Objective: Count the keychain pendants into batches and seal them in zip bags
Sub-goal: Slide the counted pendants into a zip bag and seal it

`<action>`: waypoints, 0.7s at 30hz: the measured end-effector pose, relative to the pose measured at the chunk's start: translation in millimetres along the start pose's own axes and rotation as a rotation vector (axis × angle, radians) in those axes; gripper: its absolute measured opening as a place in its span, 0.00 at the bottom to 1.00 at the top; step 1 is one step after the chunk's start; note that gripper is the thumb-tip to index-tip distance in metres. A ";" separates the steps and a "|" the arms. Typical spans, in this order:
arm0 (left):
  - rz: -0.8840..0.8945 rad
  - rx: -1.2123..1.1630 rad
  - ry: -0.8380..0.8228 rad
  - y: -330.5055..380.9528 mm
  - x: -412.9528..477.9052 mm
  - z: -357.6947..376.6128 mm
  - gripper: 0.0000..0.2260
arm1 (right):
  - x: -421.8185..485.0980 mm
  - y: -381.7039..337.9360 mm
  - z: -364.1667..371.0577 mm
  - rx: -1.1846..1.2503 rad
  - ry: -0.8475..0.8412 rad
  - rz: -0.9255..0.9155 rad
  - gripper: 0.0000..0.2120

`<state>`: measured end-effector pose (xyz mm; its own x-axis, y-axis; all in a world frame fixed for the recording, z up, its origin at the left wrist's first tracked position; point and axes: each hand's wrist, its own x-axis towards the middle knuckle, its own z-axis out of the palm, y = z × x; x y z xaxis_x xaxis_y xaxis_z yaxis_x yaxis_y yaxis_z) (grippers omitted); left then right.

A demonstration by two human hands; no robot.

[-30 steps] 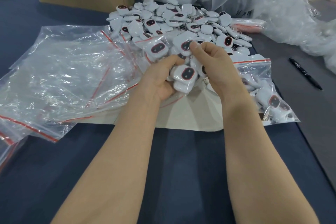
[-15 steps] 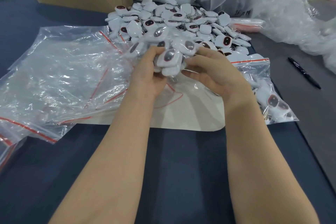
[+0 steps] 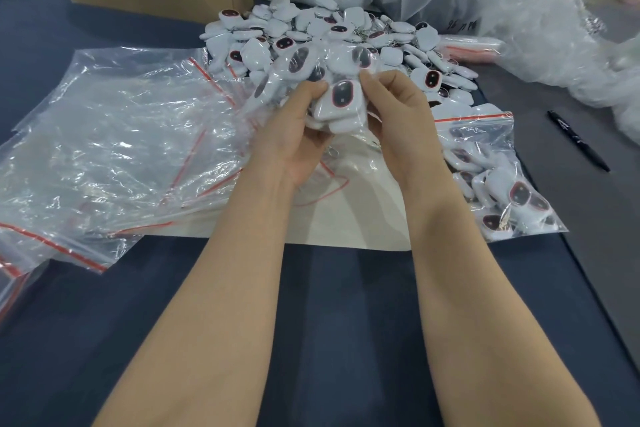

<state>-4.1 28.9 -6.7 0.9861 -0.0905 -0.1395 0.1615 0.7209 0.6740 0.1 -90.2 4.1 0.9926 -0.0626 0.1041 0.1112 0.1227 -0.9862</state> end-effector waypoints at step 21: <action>-0.035 -0.294 -0.074 4.4 -3.3 -1.7 0.13 | -1.9 -3.7 -7.8 0.154 -0.243 0.100 0.07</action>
<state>-6.7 33.5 -4.4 0.9821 -0.1606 -0.0986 0.1875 0.8836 0.4290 -2.6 -98.3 6.5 0.9796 0.1934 0.0537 0.0002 0.2667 -0.9638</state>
